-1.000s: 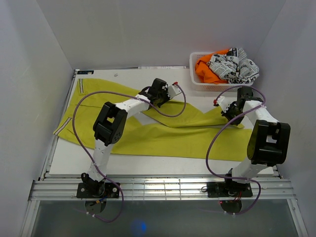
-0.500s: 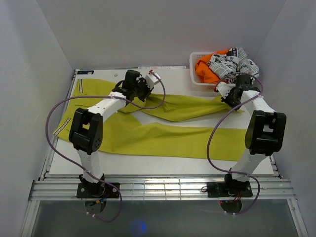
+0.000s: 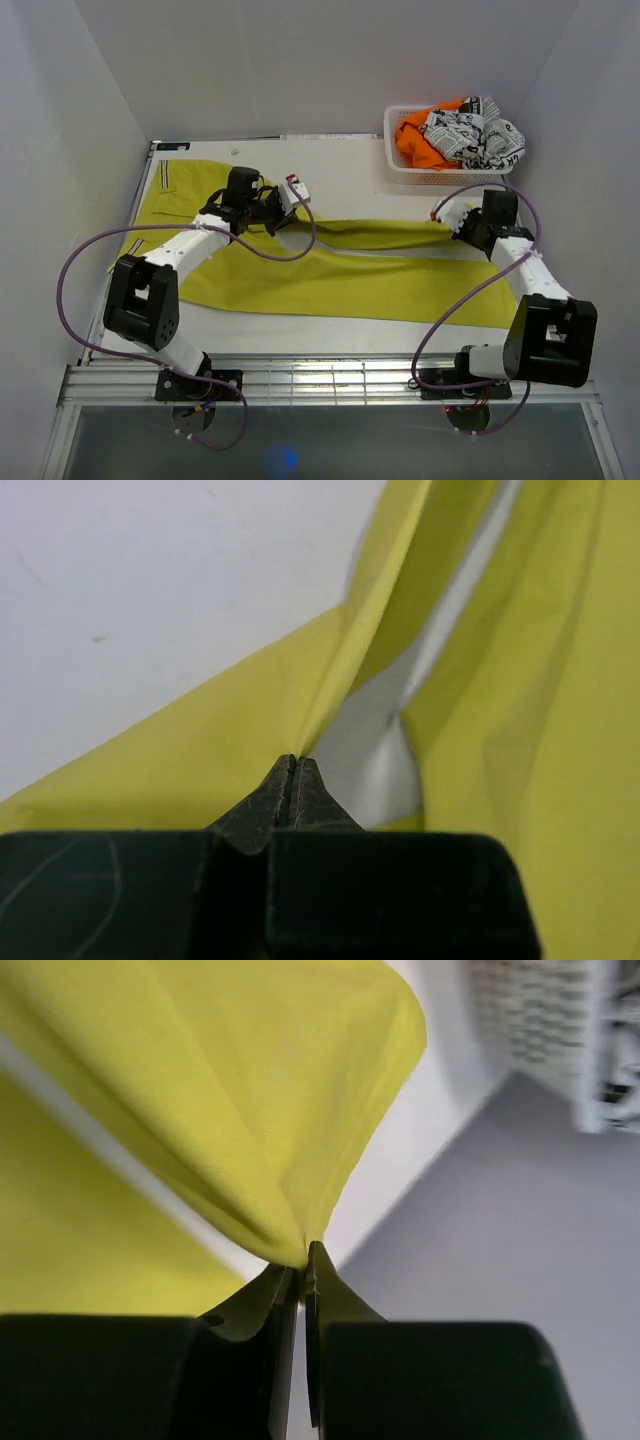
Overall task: Fold and stack the trousers
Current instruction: Flatten the trousers out
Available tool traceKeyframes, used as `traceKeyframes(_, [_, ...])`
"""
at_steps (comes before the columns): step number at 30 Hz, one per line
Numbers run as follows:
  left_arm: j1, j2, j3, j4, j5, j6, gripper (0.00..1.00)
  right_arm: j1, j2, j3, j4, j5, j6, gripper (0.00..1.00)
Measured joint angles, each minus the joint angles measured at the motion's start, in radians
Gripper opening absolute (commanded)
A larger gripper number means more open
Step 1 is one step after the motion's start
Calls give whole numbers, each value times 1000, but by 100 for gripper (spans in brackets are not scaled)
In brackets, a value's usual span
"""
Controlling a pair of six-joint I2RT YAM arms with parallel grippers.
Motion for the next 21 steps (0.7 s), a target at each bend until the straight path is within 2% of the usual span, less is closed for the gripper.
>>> traceKeyframes(1, [-1,-10,-38,-10,12,25,0,0,-21,-65,-10,-4,-27,11])
traceKeyframes(2, [-2,-14,-66,-28,19,47,0,-1,-21,-110,-27,-12,-52,22])
traceKeyframes(4, [-3,-2,-114,-79,10,93,0,-3,10,-151,-81,1,-80,28])
traceKeyframes(8, [19,64,-144,-187,-31,158,0,-66,122,-55,-261,19,-66,47])
traceKeyframes(13, [11,69,-167,-230,-68,208,0,-109,258,344,-462,-92,29,48])
traceKeyframes(16, [6,69,-172,-238,-86,225,0,-110,328,541,-508,-167,122,46])
traceKeyframes(19, [4,69,-172,-240,-95,231,0,-97,392,627,-518,-210,208,45])
traceKeyframes(21, [4,69,-172,-240,-96,233,4,-78,425,623,-518,-213,247,47])
